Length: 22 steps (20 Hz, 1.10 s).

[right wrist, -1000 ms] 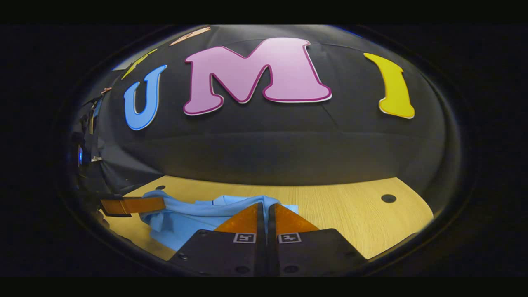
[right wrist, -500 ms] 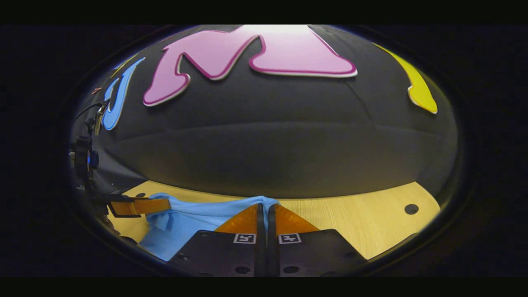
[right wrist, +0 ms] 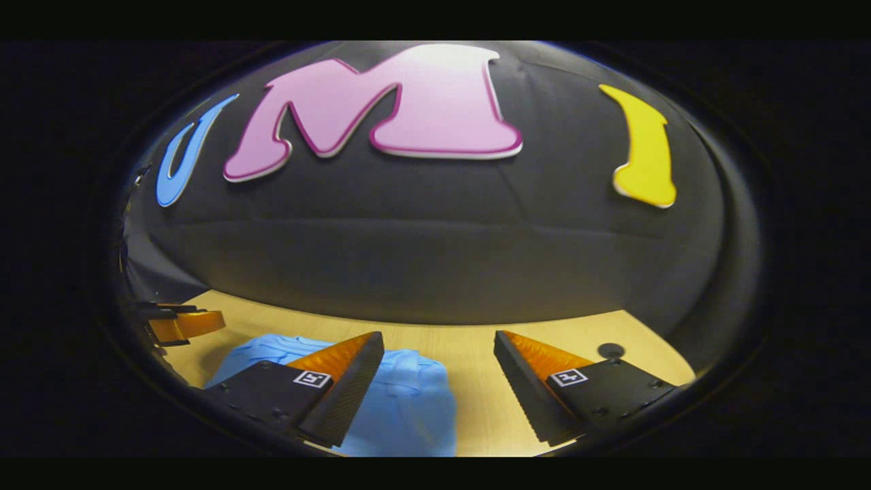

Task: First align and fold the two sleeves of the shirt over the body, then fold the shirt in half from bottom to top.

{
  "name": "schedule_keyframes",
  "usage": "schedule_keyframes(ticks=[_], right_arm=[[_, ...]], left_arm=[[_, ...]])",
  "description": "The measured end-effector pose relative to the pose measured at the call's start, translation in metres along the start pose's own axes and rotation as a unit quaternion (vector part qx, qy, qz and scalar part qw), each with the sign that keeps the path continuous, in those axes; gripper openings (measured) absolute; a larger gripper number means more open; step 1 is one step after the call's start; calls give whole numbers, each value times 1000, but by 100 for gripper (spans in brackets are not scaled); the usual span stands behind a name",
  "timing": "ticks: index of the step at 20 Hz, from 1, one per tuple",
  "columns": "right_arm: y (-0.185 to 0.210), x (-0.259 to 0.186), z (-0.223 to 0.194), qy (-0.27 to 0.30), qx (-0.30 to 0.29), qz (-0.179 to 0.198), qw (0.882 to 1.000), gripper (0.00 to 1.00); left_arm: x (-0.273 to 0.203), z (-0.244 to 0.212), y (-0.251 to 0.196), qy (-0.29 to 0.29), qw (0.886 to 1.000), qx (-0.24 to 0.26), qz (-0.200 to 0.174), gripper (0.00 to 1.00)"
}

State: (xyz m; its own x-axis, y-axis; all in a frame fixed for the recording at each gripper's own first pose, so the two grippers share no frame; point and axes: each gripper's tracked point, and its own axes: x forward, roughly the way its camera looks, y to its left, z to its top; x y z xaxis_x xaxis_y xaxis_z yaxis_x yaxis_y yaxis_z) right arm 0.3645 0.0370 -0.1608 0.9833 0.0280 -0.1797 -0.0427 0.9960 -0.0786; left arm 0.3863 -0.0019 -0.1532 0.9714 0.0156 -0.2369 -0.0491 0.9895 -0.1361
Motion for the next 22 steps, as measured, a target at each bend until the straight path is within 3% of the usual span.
schedule_keyframes(ticks=[7,12,13,14,17,22], right_arm=[[-8,-197,79,-68,-5,-21,997,99],[-5,-322,125,-93,-8,-12,996,99],[-1,-343,126,-86,-9,-3,996,95],[0,-364,126,-84,-12,0,996,100],[-1,-424,138,-110,-13,8,994,98],[0,-507,133,-134,-22,4,991,98]], left_arm=[[-208,47,-4,-80,996,28,0,97],[-375,87,-13,-136,989,49,-17,97],[-405,91,-19,-143,988,51,-27,97],[-429,93,-24,-151,986,53,-38,97],[-494,101,-34,-183,981,43,-48,97],[-563,63,-44,-181,982,27,-56,97]])
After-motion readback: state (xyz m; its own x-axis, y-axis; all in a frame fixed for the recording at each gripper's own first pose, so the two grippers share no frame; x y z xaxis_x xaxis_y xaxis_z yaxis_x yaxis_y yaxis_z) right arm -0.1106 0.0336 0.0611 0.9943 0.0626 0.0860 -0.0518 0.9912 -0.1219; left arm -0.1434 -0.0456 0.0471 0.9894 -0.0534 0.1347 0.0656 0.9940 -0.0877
